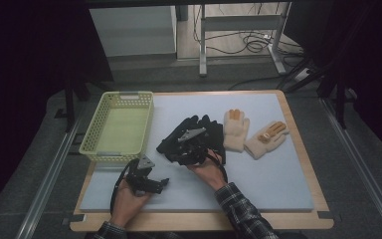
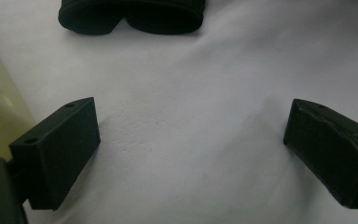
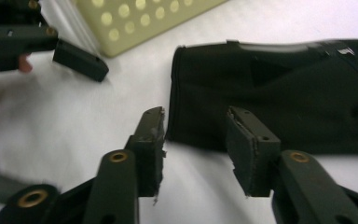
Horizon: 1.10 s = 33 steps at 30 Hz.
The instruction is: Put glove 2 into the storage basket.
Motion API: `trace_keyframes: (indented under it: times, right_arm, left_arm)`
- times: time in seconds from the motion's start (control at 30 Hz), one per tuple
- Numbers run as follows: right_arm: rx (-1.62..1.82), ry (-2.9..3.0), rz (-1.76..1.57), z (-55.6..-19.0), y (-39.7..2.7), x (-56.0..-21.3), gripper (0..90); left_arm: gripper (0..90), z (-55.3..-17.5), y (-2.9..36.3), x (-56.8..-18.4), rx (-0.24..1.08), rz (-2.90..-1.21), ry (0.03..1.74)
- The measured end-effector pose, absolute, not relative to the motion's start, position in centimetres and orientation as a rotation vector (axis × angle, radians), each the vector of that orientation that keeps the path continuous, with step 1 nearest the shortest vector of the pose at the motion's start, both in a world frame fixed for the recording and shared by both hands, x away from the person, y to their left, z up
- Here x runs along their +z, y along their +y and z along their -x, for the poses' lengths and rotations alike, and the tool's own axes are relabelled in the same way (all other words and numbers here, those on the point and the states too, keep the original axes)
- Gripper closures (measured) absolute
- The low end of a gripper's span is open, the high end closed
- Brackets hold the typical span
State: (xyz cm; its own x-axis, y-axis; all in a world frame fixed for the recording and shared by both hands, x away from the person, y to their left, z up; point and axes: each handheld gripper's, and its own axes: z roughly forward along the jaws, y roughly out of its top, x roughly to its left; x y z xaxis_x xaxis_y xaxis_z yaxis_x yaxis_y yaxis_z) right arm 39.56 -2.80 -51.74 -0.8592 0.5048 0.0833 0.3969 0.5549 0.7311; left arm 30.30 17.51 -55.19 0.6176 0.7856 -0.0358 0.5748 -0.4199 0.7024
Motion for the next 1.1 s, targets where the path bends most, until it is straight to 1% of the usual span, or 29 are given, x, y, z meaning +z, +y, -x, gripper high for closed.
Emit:
trace_keyframes:
  times: [0.17, 0.2, 0.27, 0.3, 0.33, 0.4, 0.47, 0.63, 0.73, 0.77, 0.8, 0.83, 0.87, 0.9, 0.93, 0.97, 1.0, 1.1]
  right_arm:
    - [1.179, 2.657, -0.773, -40.0, -1.2, -52.3, 55.6]
    - [1.147, 2.666, -0.763, -40.0, -0.7, -52.6, 59.7]
    - [1.112, 2.638, -0.73, -39.7, -0.4, -52.8, 71.0]
    - [1.11, 2.665, -0.718, -39.7, -0.3, -52.9, 78.8]
    - [1.087, 2.686, -0.704, -39.6, -0.1, -53.1, 84.1]
    - [1.085, 2.683, -0.683, -39.3, 0.0, -53.2, 87.2]
    - [1.068, 2.69, -0.674, -39.2, -0.2, -53.0, 87.7]
    - [1.04, 2.698, -0.636, -38.3, -1.8, -52.4, 87.7]
    - [1.048, 2.712, -0.653, -37.7, -3.7, -52.3, 87.2]
    - [1.101, 2.722, -0.693, -37.5, -5.2, -52.3, 86.1]
    - [1.101, 2.722, -0.693, -37.5, -5.2, -52.3, 86.1]
    - [1.12, 2.726, -0.713, -37.5, -5.7, -52.3, 84.4]
    - [1.149, 2.723, -0.738, -37.5, -6.4, -52.1, 79.5]
    - [1.162, 2.685, -0.768, -37.9, -7.2, -51.7, 72.5]
    - [1.162, 2.685, -0.768, -37.9, -7.2, -51.7, 72.5]
    - [1.167, 2.652, -0.812, -38.6, -7.5, -51.4, 67.9]
    - [1.167, 2.652, -0.812, -38.6, -7.5, -51.4, 67.9]
    - [1.152, 2.602, -0.861, -40.1, -7.1, -51.1, 60.3]
  left_arm:
    - [3.9, -30.3, 17.5, -55.2, 0.389, -2.147, 1.064]
    - [3.9, -30.3, 17.5, -55.2, 0.389, -2.147, 1.064]
    - [3.9, -30.3, 17.5, -55.2, 0.388, -2.146, 1.064]
    - [3.9, -30.3, 17.5, -55.2, 0.387, -2.144, 1.064]
    - [3.9, -30.3, 17.5, -55.2, 0.387, -2.145, 1.064]
    - [3.9, -30.3, 17.5, -55.2, 0.388, -2.146, 1.065]
    - [3.9, -30.3, 17.5, -55.2, 0.387, -2.144, 1.064]
    - [3.9, -30.3, 17.5, -55.2, 0.388, -2.145, 1.063]
    - [3.9, -30.3, 17.5, -55.2, 0.389, -2.146, 1.063]
    - [3.9, -30.3, 17.5, -55.2, 0.387, -2.145, 1.066]
    - [3.8, -30.3, 17.5, -55.2, 0.387, -2.145, 1.066]
    - [3.8, -30.3, 17.5, -55.2, 0.386, -2.143, 1.066]
    - [3.9, -30.3, 17.5, -55.2, 0.385, -2.143, 1.066]
    - [3.9, -30.3, 17.5, -55.2, 0.386, -2.147, 1.064]
    - [3.9, -30.3, 17.5, -55.2, 0.386, -2.147, 1.064]
    - [3.9, -30.3, 17.5, -55.2, 0.386, -2.143, 1.065]
    - [3.9, -30.3, 17.5, -55.2, 0.386, -2.143, 1.065]
    - [3.9, -30.3, 17.5, -55.2, 0.387, -2.15, 1.063]
